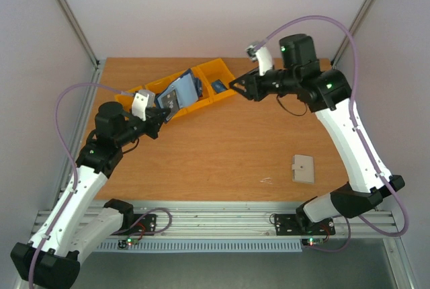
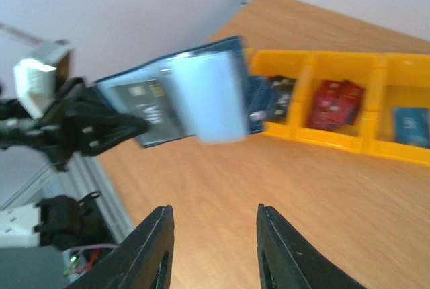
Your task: Take the credit cards out of the card holder
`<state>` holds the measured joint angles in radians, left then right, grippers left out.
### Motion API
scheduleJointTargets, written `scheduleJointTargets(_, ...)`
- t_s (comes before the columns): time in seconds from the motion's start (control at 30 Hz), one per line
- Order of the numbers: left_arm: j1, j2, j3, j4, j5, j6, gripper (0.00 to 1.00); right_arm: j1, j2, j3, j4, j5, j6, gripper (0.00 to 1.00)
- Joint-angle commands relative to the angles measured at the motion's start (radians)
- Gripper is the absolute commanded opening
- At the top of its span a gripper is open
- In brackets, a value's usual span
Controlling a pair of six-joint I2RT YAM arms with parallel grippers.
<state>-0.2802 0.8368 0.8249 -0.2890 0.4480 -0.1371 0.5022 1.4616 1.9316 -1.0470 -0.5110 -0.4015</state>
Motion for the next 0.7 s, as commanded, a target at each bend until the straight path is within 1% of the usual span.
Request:
scheduleJointTargets(0.0, -0.004, -0.015, 0.052, 0.044, -0.004, 0.049, 0.00, 0.168, -0.009, -0.062, 0.159, -0.222, -0.049, 0.33)
scheduleJointTargets(0.03, -0.004, -0.021, 0.046, 0.085, 0.071, 0.033, 0.00, 0.178, -0.002, -0.096, 0.238, -0.340, -0.017, 0.32)
scheduleJointTargets(0.07, -0.004, -0.031, 0.036, 0.139, 0.160, -0.001, 0.00, 0.180, 0.008, -0.132, 0.322, -0.425, 0.036, 0.30)
scheduleJointTargets(0.13, -0.004, -0.055, 0.005, 0.265, 0.305, -0.058, 0.00, 0.180, 0.036, -0.163, 0.415, -0.478, 0.089, 0.27)
scheduleJointTargets(0.2, -0.004, -0.080, -0.019, 0.377, 0.379, -0.139, 0.00, 0.180, 0.064, -0.155, 0.417, -0.462, 0.090, 0.26)
scheduleJointTargets(0.27, -0.004, -0.084, -0.016, 0.402, 0.431, -0.164, 0.00, 0.179, 0.083, -0.142, 0.403, -0.440, 0.079, 0.26)
scheduleJointTargets(0.37, -0.005, -0.086, -0.013, 0.428, 0.512, -0.159, 0.00, 0.178, 0.098, -0.131, 0.381, -0.437, 0.059, 0.27)
scheduleJointTargets(0.6, -0.005, -0.075, -0.009, 0.451, 0.553, -0.155, 0.00, 0.174, 0.099, -0.114, 0.357, -0.435, 0.028, 0.27)
scheduleJointTargets(0.67, -0.004, -0.067, -0.005, 0.454, 0.557, -0.154, 0.00, 0.175, 0.103, -0.118, 0.367, -0.470, 0.027, 0.23)
